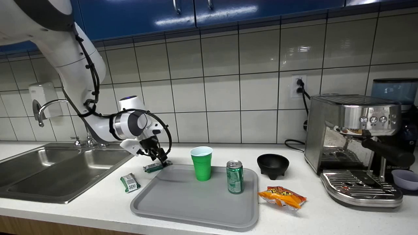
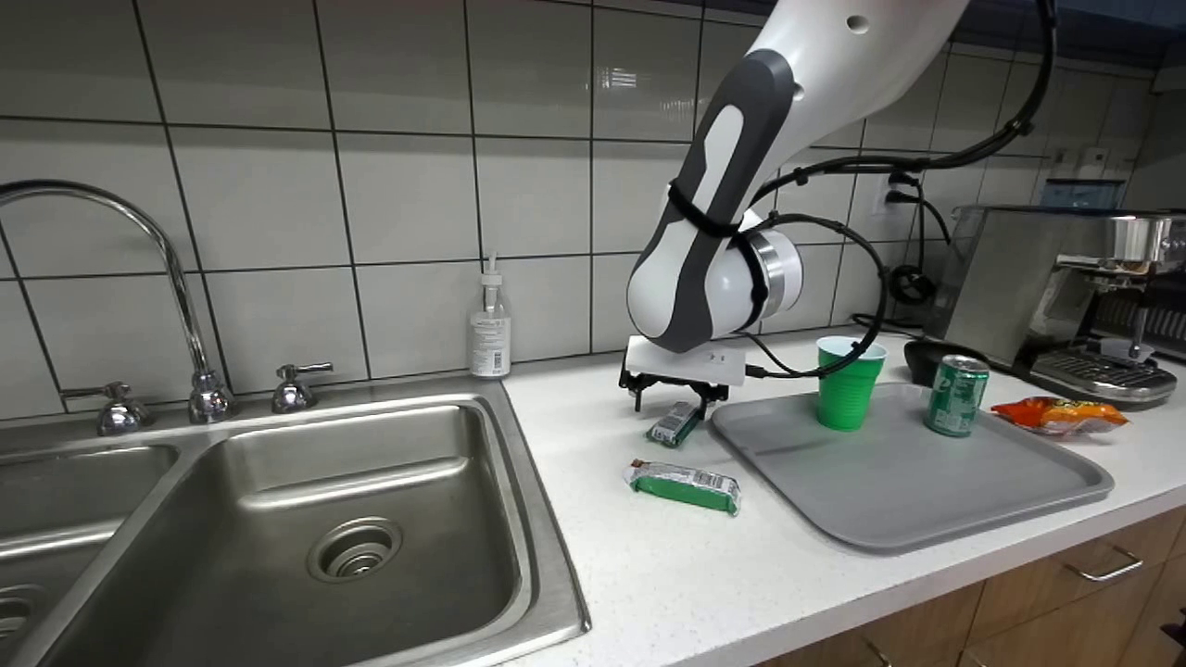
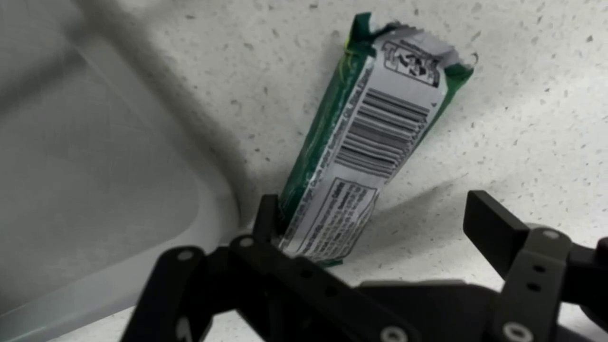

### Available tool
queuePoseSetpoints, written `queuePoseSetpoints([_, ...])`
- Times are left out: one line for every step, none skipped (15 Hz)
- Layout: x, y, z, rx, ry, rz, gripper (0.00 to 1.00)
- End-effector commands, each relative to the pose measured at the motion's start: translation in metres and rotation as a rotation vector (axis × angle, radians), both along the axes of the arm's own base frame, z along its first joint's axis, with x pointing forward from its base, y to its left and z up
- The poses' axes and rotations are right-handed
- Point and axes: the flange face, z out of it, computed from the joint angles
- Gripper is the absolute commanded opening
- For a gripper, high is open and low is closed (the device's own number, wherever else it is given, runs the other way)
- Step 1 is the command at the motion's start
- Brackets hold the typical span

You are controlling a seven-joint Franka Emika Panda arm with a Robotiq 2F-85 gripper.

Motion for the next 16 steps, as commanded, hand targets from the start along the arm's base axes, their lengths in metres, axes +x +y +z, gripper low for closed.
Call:
queuePoseSetpoints([0.0083,0.0063,-0.0020,0.000,-0.002,-0.025,1.00])
queuePoseSetpoints([0.0087,0.0070,-0.0030,0.001,-0.001,-0.024,1.00])
queuePoseSetpoints([0.0092,0.0077,-0.0040,-0.001,0.000,-0.024,1.00])
queuePoseSetpoints([0.0095,0.0083,-0.0053,0.000,0.001,-0.024,1.00])
queuePoseSetpoints([0.0099,0.0087,-0.0065,-0.001,0.002,-0.025,1.00])
queuePoseSetpoints([0.0100,0.0091,-0.0075,-0.001,0.003,-0.026,1.00])
queuePoseSetpoints([0.0102,0.0094,-0.0079,-0.001,0.003,-0.026,1.00])
queuePoseSetpoints([0.0105,0.0097,-0.0075,-0.001,0.000,-0.026,1.00])
queuePoseSetpoints([0.0108,0.0100,-0.0075,-0.001,0.000,-0.027,1.00])
queuePoseSetpoints([0.0110,0.0102,-0.0069,0.000,-0.001,-0.028,1.00])
queuePoseSetpoints([0.0112,0.0104,-0.0058,0.002,-0.002,-0.029,1.00])
queuePoseSetpoints([0.0115,0.0104,-0.0043,0.005,-0.004,-0.031,1.00])
queuePoseSetpoints([0.0118,0.0104,-0.0035,0.007,-0.005,-0.033,1.00])
queuePoseSetpoints([0.0122,0.0102,-0.0028,0.008,-0.006,-0.036,1.00])
queuePoseSetpoints([0.0123,0.0103,-0.0023,0.010,-0.006,-0.037,1.00])
queuePoseSetpoints([0.0125,0.0104,-0.0018,0.010,-0.008,-0.038,1.00])
